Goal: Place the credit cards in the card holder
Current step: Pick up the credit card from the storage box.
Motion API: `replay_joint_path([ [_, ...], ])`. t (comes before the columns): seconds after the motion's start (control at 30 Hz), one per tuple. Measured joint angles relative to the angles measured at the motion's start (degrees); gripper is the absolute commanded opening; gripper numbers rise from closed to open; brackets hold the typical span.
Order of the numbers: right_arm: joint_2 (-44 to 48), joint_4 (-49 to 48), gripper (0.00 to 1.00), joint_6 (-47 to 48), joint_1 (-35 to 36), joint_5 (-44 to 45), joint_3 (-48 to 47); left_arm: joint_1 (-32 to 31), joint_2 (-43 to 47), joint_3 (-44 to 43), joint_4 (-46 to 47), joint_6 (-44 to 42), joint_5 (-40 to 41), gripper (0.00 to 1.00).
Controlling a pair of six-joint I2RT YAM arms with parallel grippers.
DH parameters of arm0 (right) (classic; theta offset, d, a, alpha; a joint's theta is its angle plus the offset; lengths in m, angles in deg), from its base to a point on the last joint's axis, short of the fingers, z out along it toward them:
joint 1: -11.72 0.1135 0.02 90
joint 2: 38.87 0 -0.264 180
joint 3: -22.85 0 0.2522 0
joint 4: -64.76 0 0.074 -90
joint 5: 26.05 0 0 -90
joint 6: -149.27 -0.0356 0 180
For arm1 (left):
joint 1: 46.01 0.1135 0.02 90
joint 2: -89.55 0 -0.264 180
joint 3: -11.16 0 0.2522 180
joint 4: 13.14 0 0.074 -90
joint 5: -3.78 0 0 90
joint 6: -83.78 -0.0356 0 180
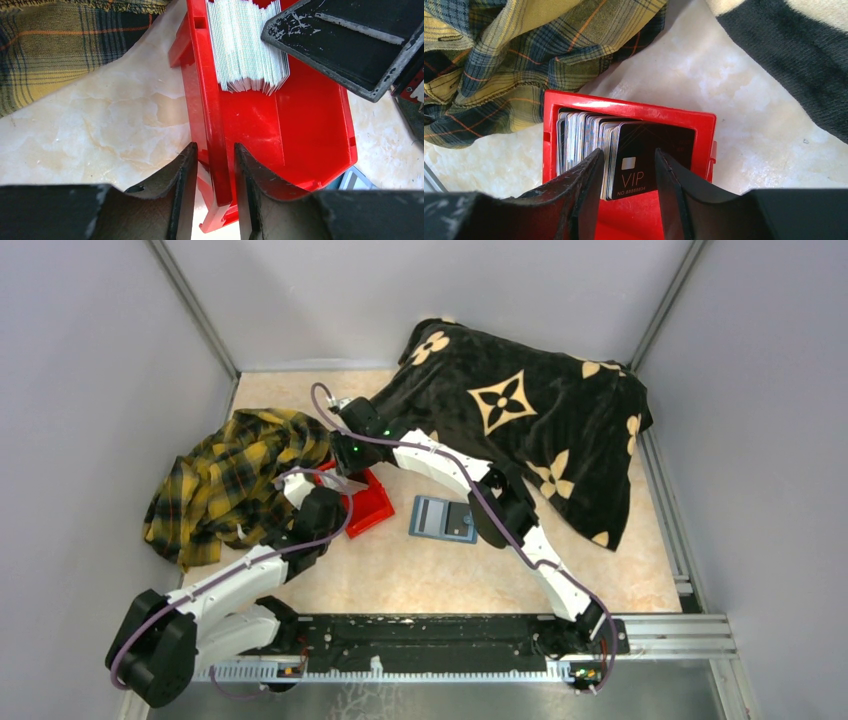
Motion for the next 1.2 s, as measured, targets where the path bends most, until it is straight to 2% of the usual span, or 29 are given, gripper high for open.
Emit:
replay_joint_path([
  [0.33,-0.33,0.52,0.41,0.35,1.18,2.73,-0.87,0.22,0.02,0.57,0.98,-1.03,-0.37,0.37],
  [0.67,-0.33,-0.35,0.24,-0.02,1.81,1.62,-0.68,0.28,0.02,0.96,1.62,-1.44,-0.63,0.35],
  [0.93,1.86,-5.88,0.14,-1.62,1.29,-1.01,4.98,0.61,1.09,1.66,1.64,-1.6,-0.57,0.35],
  [1.2,4.7,-7.34,0.13,-2.58,1.16,-2.25,9.6,0.92,1.53,1.66,1.09,-1.84,-0.61,0.35],
])
